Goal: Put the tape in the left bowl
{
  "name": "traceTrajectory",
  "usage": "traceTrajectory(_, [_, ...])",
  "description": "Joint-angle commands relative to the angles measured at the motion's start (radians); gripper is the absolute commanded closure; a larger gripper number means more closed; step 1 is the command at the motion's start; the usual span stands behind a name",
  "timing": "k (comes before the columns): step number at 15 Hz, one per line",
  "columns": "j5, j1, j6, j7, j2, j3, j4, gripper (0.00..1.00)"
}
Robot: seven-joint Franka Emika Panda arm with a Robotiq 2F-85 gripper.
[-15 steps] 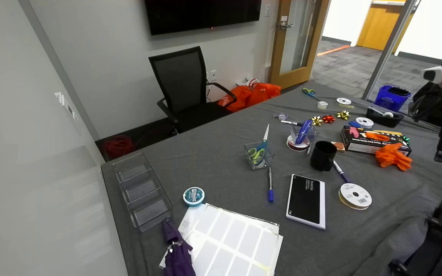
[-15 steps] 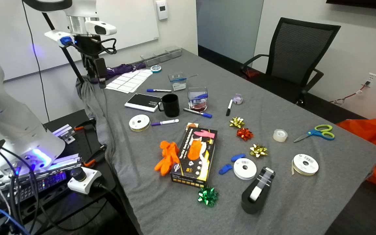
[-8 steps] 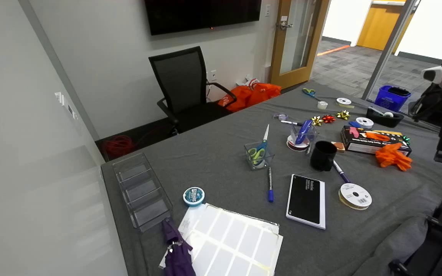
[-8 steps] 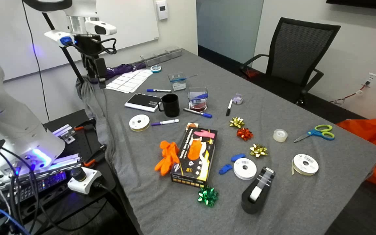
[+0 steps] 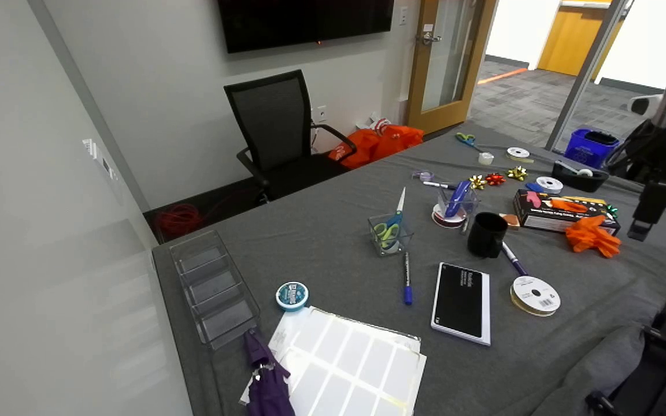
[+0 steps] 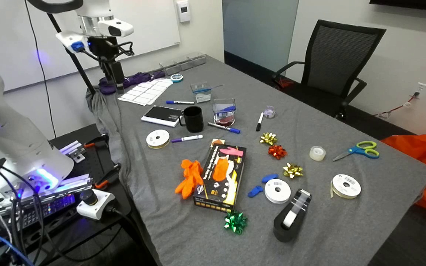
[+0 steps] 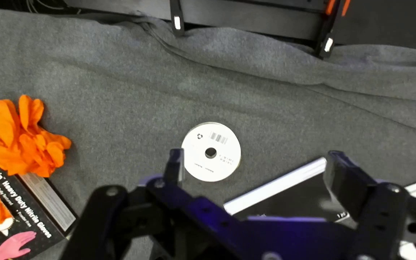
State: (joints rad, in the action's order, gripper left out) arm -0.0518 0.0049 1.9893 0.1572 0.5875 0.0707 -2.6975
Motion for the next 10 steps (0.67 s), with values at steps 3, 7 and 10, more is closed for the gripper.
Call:
traceTrajectory(3, [0.111,0.023,0.138,-0.079,-0.099,-0.02,0.043,0.0])
traceTrajectory(7, [0.156,0.027,0.206,-0.163,-0.173,-0.044,0.074,0.0])
traceTrajectory(10, [0.18,0.025,0.249,-0.185,-0.218,-0.052,0.092,0.0])
